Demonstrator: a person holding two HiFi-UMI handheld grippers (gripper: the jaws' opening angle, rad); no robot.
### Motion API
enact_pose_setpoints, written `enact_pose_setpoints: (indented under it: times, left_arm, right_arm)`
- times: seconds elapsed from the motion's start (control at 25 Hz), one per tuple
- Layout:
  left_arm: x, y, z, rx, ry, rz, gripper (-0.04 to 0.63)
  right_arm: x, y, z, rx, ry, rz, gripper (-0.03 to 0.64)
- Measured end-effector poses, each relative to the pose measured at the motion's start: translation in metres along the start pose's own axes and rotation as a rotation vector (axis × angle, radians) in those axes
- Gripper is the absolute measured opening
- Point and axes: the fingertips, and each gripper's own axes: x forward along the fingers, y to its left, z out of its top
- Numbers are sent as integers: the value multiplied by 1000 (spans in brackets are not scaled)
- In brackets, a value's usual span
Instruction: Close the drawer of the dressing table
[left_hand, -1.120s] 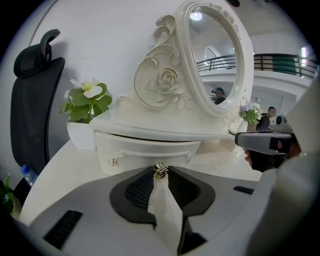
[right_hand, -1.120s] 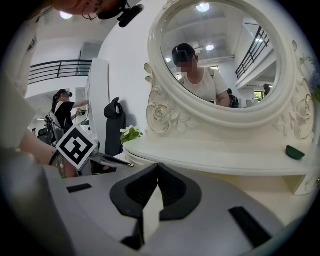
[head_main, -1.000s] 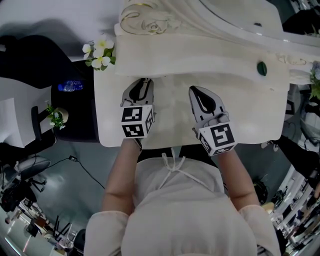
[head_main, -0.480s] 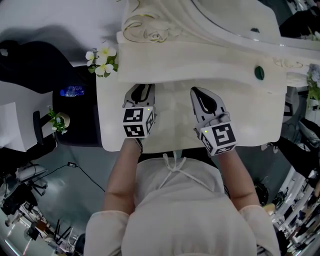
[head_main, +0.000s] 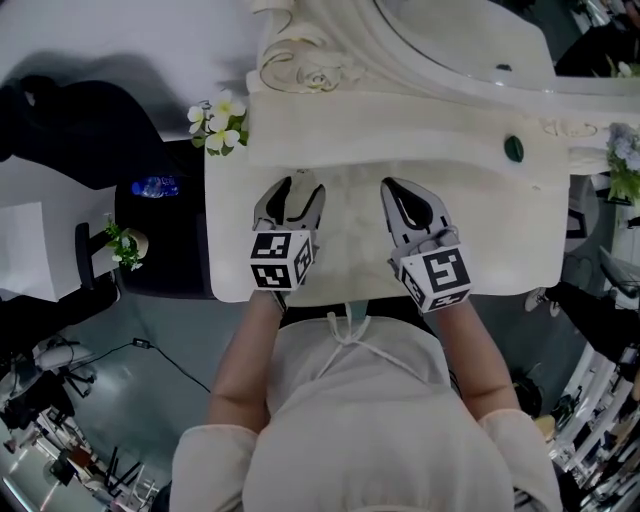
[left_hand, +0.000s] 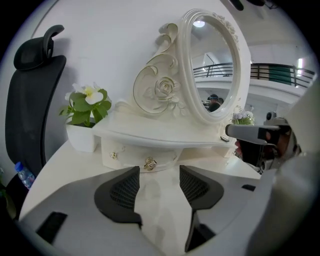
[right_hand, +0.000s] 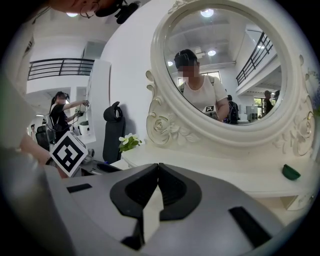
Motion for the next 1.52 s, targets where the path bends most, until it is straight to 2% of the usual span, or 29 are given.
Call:
enact_pose_setpoints:
  times: [0.24,0.48,0.72,0.88,1.08,1.24,1.52]
  left_arm:
    - [-44,-3,29,65,-75,10,252]
    - [-88,-21,82,180,-210,3,249]
    - [-133,-50,123,295,-332,-12,162]
    - [-156,-58,142,318,-392,-24,105]
    - [-177,-65,151,361,-423,-49,35]
    - [-187,-70,153,377,-439,-63,20]
    - [-191,-75,145,352,-438,-85,18]
  right_arm:
    - [-14,7,16,-21,-34,-4,6]
    - [-29,16,38,-42,-99,-14,6]
    - [-49,26,51,-16,-140,-5,6]
    - [-60,30,62,-16,-186,4,6]
    - [-75,34,77,-64,-235,-6,5]
    - [-83,38,85,-117,-247,-8,3]
    - [-89,52,86,-162,-248,28,2]
